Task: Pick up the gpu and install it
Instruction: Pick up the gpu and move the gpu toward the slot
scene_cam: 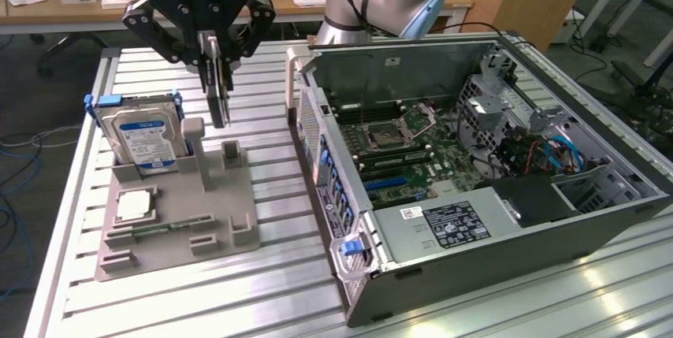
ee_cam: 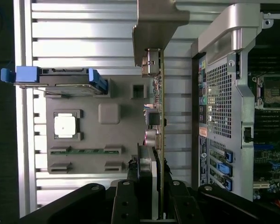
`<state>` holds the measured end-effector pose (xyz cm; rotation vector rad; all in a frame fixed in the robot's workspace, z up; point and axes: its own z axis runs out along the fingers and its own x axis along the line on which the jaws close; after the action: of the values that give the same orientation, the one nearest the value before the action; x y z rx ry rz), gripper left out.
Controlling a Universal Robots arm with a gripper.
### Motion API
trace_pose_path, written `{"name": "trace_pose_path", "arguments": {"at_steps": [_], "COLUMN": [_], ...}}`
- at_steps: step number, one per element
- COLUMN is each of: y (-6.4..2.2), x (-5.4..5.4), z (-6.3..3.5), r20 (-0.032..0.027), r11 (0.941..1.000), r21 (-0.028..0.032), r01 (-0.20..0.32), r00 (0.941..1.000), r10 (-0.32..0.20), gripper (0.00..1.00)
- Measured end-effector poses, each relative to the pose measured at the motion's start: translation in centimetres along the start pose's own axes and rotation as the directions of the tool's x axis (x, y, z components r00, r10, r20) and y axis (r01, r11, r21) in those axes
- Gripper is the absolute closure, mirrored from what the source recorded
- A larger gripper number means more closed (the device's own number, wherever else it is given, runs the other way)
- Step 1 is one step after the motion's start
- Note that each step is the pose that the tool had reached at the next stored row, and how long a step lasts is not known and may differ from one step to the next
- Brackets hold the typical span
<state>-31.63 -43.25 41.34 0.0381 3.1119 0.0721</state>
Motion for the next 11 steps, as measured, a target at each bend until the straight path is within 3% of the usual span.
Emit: {"name": "trace_pose_path", "arguments": {"at_steps": [11], "y": [0.03], "x": [-0.02], "z": [-0.66], "r20": [-0.0002], "r11": [1.0000], "r21": [-0.0003], "r01": [0.002], "r00": [1.0000], "r10": [-0.002], "gripper": [0.72]}}
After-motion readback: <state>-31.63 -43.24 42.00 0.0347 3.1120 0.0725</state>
